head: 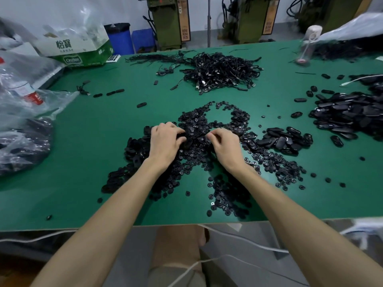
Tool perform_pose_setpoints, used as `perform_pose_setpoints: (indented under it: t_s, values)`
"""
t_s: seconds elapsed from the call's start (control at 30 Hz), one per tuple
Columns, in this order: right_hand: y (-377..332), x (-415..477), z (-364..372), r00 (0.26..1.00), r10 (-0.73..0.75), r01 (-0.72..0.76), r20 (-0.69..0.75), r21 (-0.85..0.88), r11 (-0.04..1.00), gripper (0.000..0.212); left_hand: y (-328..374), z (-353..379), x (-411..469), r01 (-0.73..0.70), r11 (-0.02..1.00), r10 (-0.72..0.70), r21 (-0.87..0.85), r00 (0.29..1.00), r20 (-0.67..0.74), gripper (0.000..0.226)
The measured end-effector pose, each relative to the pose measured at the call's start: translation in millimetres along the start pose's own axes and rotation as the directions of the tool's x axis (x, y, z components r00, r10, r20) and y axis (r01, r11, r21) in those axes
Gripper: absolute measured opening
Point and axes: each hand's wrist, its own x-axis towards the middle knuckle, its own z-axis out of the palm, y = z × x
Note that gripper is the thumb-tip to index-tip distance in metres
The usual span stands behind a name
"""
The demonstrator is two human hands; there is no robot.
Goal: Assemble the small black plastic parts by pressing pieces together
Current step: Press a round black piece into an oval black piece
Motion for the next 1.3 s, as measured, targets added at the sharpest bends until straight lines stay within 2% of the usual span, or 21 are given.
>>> perform_pose_setpoints:
  t_s: [0.13, 0.2, 0.3, 0.37, 0.43, 0.5, 0.57, 0.6, 0.67, 0.8, 0.87, 1.03, 1.17, 1.3]
  values:
    - [5, -3, 5, 0.993, -0.030, 0.055, 0.116, -0.221, 0.974, 0.027, 6, 2, -4, 0.058, 0.985, -0.066, -0.161, 0.997, -0.048, 0.026]
    - [8, -3, 8, 0.982, -0.013, 0.071, 0.187, -0.308, 0.949, 0.034, 14, 0, -9, 0.126, 0.915, -0.151, -0.382, 0.988, -0.036, 0.023]
    - [8, -1, 10, 0.986, 0.030, 0.020, 0.162, -0.301, 0.953, 0.029, 35, 3, -17, 0.235, 0.677, -0.272, -0.698, 0.961, 0.059, 0.015]
    - [8, 0, 8, 0.990, 0.036, 0.005, 0.136, -0.292, 0.956, 0.019, 49, 7, -22, 0.256, 0.542, -0.284, -0.800, 0.952, 0.113, 0.016]
    - [8, 0, 5, 0.991, 0.053, -0.018, 0.123, -0.265, 0.964, 0.013, 60, 10, -24, 0.289, 0.364, -0.308, -0.885, 0.934, 0.179, 0.020]
    - [10, 0, 0, 0.995, 0.075, -0.068, 0.068, -0.102, 0.992, 0.009, 67, 12, -25, 0.322, 0.170, -0.322, -0.931, 0.912, 0.256, 0.023]
    - [12, 0, -6, 0.993, 0.122, -0.121, 0.006, 0.130, 0.984, 0.006, 71, 16, -25, 0.330, 0.055, -0.297, -0.942, 0.906, 0.300, 0.026]
    - [13, -1, -8, 0.989, 0.149, -0.143, -0.012, 0.209, 0.967, 0.005, 72, 19, -26, 0.329, 0.040, -0.278, -0.943, 0.911, 0.306, 0.026]
    - [17, -2, -12, 0.980, 0.198, -0.179, -0.032, 0.303, 0.936, 0.006, 74, 23, -26, 0.321, 0.080, -0.248, -0.944, 0.924, 0.293, 0.027]
    - [25, -1, -17, 0.965, 0.262, -0.225, 0.000, 0.514, 0.828, 0.012, 76, 32, -26, 0.213, 0.330, -0.206, -0.919, 0.967, 0.150, 0.025]
    - [29, -1, -21, 0.962, 0.273, -0.233, 0.025, 0.600, 0.765, 0.008, 76, 36, -27, 0.156, 0.411, -0.167, -0.898, 0.981, 0.095, 0.021]
    - [32, -2, -20, 0.966, 0.257, -0.203, 0.016, 0.661, 0.723, 0.007, 67, 41, -29, 0.146, 0.362, -0.235, -0.921, 0.970, 0.061, 0.019]
    - [31, -2, -22, 0.966, 0.255, -0.205, 0.035, 0.705, 0.679, 0.015, 71, 40, -30, 0.140, 0.404, -0.209, -0.904, 0.976, 0.057, 0.027]
    - [30, -3, -27, 0.960, 0.263, -0.238, 0.100, 0.788, 0.567, 0.013, 70, 40, -28, 0.159, 0.391, -0.238, -0.906, 0.969, 0.067, 0.030]
